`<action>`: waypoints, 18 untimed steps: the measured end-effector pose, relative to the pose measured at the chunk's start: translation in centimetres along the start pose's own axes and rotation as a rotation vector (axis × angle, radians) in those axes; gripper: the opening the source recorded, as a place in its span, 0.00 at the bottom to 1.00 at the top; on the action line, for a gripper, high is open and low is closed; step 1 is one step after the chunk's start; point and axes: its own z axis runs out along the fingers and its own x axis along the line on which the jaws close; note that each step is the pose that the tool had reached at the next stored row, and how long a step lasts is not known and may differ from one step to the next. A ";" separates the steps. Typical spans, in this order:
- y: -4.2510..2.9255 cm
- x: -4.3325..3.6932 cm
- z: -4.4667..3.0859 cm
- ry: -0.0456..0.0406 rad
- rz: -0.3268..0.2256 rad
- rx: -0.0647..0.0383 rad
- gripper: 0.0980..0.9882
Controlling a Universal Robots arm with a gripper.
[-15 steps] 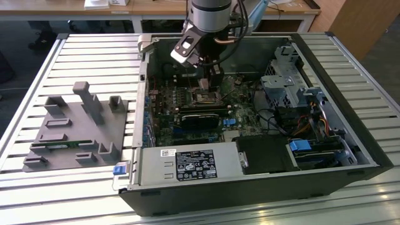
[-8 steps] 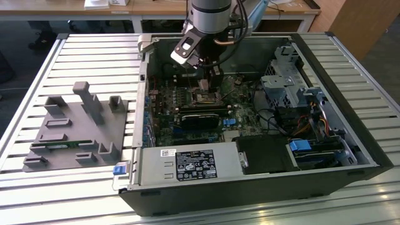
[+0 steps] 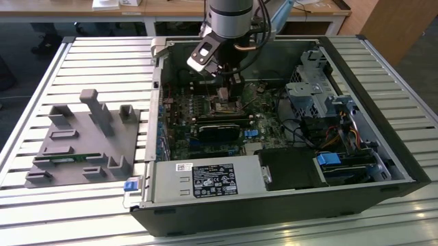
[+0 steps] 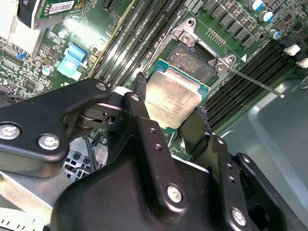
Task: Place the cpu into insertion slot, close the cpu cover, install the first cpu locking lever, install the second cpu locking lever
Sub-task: 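Place the cpu into insertion slot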
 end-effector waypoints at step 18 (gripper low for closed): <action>-0.04 0.09 0.68 -0.0040 0.050 0.000 0.49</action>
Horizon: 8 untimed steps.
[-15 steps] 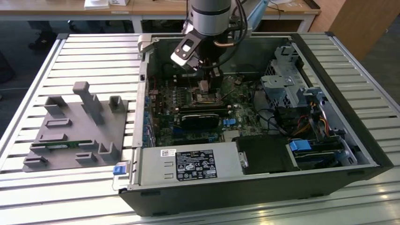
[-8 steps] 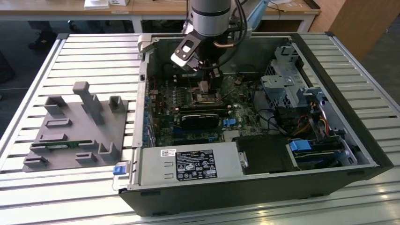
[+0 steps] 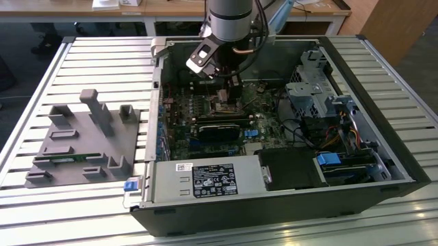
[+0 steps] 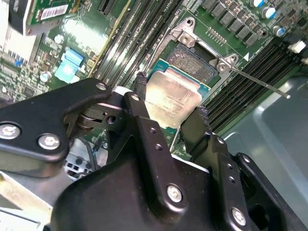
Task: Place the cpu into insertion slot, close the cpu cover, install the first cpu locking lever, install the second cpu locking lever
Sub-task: 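Place the cpu into insertion slot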
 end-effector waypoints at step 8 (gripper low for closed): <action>-0.05 0.00 0.30 -0.0015 0.020 0.000 0.49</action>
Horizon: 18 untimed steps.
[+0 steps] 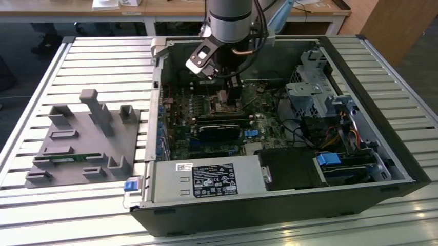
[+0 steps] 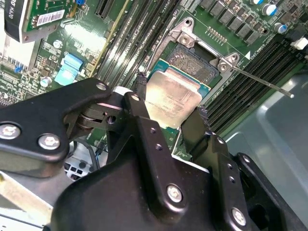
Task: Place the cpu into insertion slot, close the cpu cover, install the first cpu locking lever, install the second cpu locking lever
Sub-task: 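Place the cpu into insertion slot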
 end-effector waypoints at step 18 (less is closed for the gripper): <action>-0.05 0.00 0.66 0.0001 0.000 0.000 0.49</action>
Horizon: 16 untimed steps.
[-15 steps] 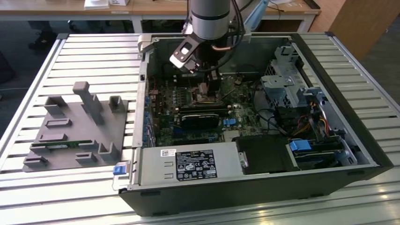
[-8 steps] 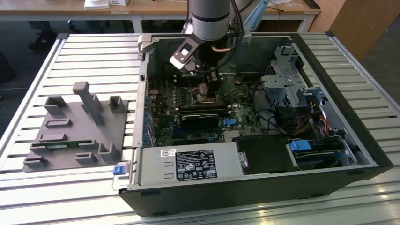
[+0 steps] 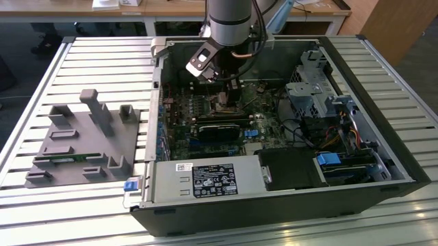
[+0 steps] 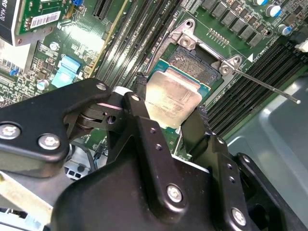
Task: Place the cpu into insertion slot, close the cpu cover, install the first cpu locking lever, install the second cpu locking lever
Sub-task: 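Place the cpu into insertion slot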
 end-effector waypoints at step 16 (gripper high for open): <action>-0.25 0.46 1.67 -0.0009 0.022 0.000 0.49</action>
